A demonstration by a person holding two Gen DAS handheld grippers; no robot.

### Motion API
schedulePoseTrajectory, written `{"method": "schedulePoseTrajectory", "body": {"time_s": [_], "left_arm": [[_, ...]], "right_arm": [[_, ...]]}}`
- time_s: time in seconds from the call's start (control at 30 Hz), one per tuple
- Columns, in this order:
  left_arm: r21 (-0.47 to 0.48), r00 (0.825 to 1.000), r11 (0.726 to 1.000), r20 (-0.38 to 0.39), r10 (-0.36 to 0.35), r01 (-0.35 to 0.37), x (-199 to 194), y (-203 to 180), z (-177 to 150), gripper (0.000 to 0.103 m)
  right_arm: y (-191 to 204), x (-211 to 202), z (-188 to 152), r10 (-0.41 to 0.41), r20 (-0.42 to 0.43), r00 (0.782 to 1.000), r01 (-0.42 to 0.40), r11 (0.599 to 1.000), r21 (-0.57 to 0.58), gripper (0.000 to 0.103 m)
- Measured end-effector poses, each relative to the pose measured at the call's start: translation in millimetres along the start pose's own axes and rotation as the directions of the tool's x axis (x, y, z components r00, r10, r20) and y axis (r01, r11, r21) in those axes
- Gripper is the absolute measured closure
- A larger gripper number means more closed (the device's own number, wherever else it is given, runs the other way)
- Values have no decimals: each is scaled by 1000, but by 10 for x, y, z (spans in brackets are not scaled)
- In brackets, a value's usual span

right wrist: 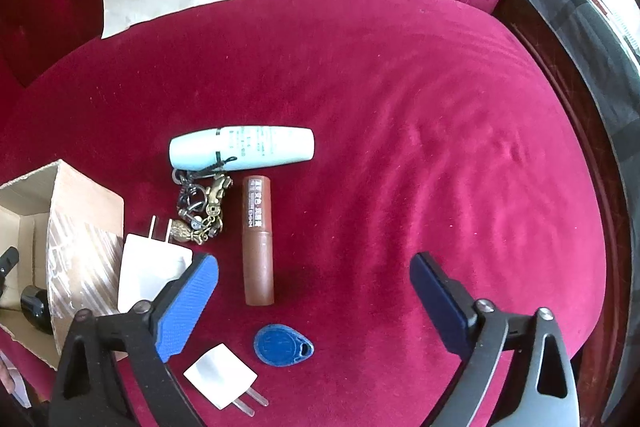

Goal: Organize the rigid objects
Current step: 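Move the right gripper to the brown tube and grasp it, then lift the brown tube and carry it over the box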

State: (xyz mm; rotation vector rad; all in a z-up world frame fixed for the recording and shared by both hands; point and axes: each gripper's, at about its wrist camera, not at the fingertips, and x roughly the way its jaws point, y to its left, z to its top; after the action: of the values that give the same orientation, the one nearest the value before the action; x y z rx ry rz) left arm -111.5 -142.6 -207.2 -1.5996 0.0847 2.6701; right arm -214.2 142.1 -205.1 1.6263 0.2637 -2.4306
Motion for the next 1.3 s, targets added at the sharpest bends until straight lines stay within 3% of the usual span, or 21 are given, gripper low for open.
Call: {"method": "schedulePoseTrajectory", "body": {"time_s": [0.17,0.27,0.33,0.37,0.4,0.43,0.47,0.83,1.3], "left_arm": [[1,1000,1000,3,1,-1,-3,-4,4,100],[2,1000,1000,4,0,0,-1,-7,1,100],[2,1000,1000,4,0,0,1,-8,3,100],[2,1000,1000,4,-1,1,4,-9,0,100],[1,1000,1000,4,-1,1,3,-9,-1,100],[1,1000,1000,3,-1,1,5,-9,-1,100],[4,1000,1000,2,-2,2,7,-9,0,100],[9,1000,1000,3,-2,2,3,-21,6,100],[8,1000,1000,2,-2,2,9,-20,7,100]], "right_arm": [[40,47,11,30,-11,999,-30,1000,-6,19],[83,69,18,54,-14,998,-54,998,-8,32],[115,109,5,50,-24,998,-50,999,-17,46],[126,127,-1,48,-27,998,-48,999,-22,48],[132,121,-3,44,-20,999,-44,999,-24,59],[132,108,-1,45,-12,999,-46,999,-25,81],[138,92,11,48,-9,999,-49,998,-25,86],[68,-37,72,70,-23,997,-70,997,34,87],[169,-369,121,108,33,994,-109,993,39,86]]}}
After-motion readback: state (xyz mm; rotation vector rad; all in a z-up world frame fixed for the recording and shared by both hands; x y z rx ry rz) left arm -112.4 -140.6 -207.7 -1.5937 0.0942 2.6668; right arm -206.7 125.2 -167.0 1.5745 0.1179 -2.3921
